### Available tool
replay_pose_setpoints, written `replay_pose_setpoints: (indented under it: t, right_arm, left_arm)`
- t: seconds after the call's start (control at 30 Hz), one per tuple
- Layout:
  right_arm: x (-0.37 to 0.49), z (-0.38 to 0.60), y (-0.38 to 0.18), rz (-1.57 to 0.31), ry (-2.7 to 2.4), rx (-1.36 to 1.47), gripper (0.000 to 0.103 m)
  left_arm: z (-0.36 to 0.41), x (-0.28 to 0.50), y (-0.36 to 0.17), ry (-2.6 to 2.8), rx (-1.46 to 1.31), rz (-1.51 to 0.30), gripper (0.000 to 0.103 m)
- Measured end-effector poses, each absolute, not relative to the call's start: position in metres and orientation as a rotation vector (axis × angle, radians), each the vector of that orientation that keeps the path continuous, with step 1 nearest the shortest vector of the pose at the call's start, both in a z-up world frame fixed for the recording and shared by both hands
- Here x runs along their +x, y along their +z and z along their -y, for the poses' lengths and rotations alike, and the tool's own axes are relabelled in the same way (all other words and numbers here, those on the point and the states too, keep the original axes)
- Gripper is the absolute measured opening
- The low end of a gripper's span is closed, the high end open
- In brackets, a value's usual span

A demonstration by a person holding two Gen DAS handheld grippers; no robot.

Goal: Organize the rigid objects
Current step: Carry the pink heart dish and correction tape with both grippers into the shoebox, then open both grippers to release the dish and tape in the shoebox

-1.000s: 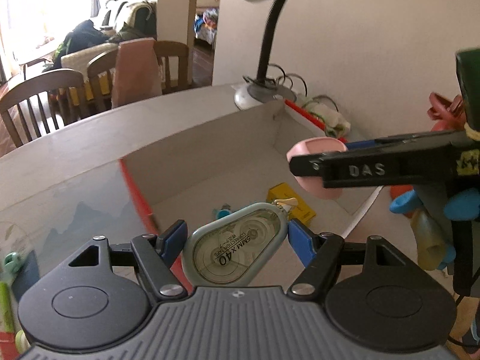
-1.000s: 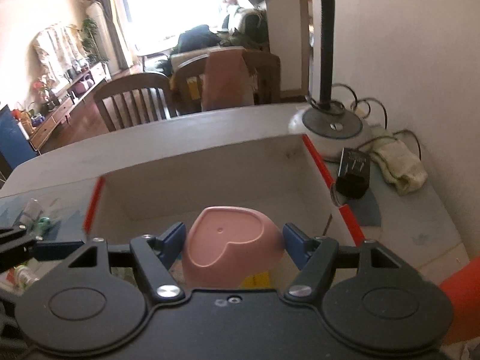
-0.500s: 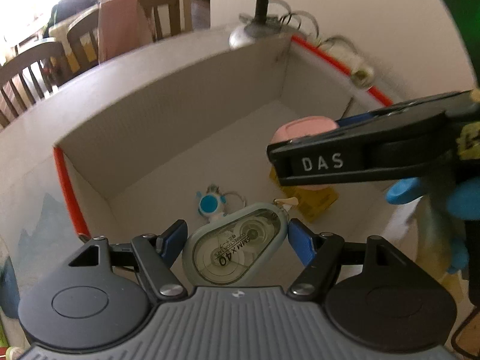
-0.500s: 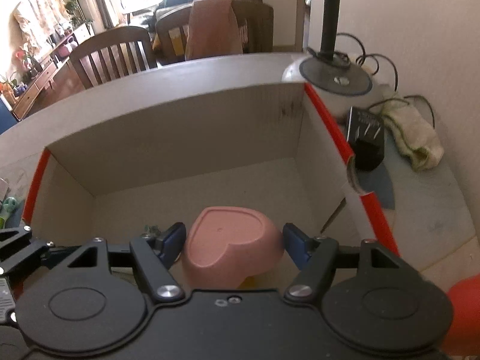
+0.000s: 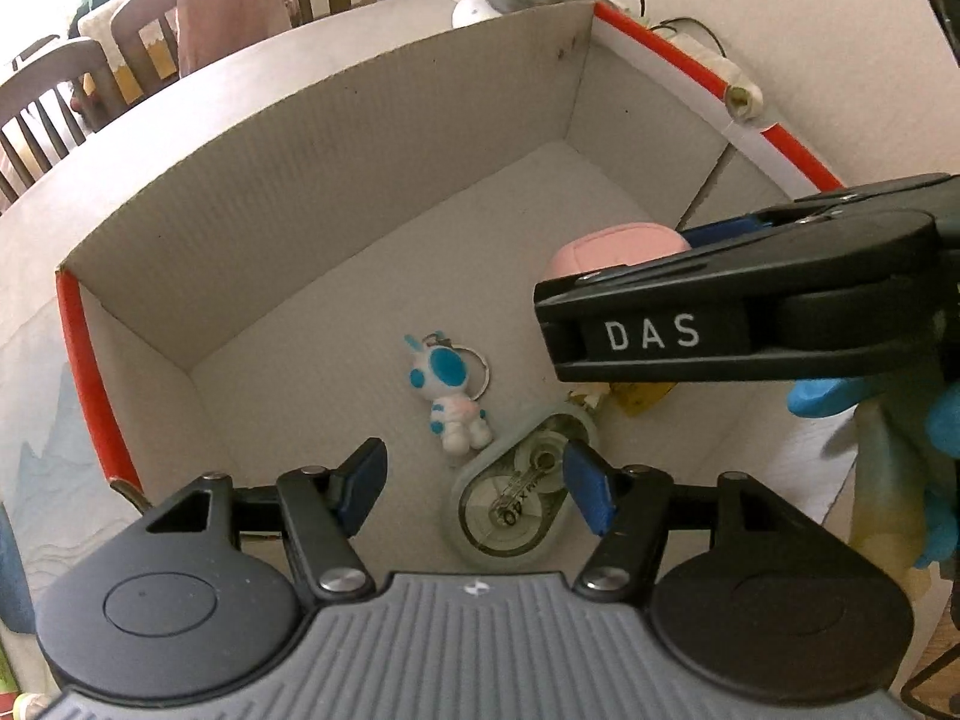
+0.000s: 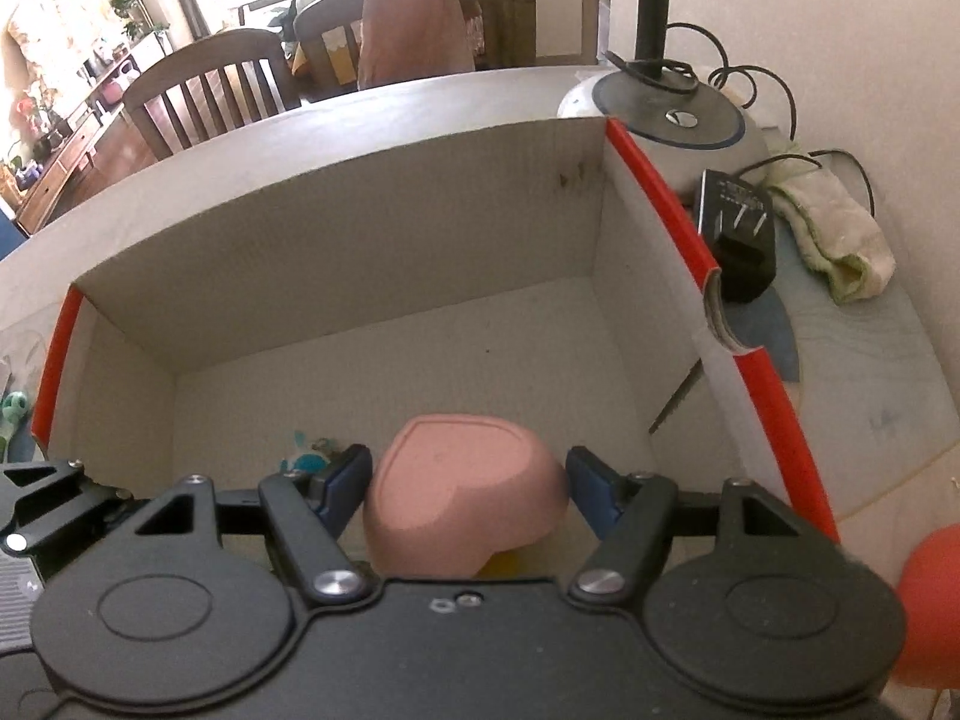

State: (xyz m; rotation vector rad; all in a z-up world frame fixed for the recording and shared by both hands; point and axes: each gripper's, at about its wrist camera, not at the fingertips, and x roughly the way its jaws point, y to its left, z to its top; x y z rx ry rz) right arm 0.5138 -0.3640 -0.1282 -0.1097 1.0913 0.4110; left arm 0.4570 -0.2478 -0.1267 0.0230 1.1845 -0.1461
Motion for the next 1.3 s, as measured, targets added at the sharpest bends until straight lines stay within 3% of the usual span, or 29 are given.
replay_pose_setpoints:
  t: [0.2,0.7,1.3]
  right_arm:
    - [0.509,0.368,-0.124,-1.078,0.412,-0.098,0.076]
    - [0.470,0.371,-0.078,-0.967,0.468,-0.082,0.076]
    - [0.395,0.348,-0.031,-0.811,0.567,-0.043,0.077]
  left_arm:
    - [0.241,0.446,-0.119,-0.152,0.004,-1.146,0.065]
    - [0.243,0.412,-0.078,-0.210,-0.052,-1.015,0.065]
    - [0.186,0.329,-0.023,-0.195,-0.162,-0.832,0.065]
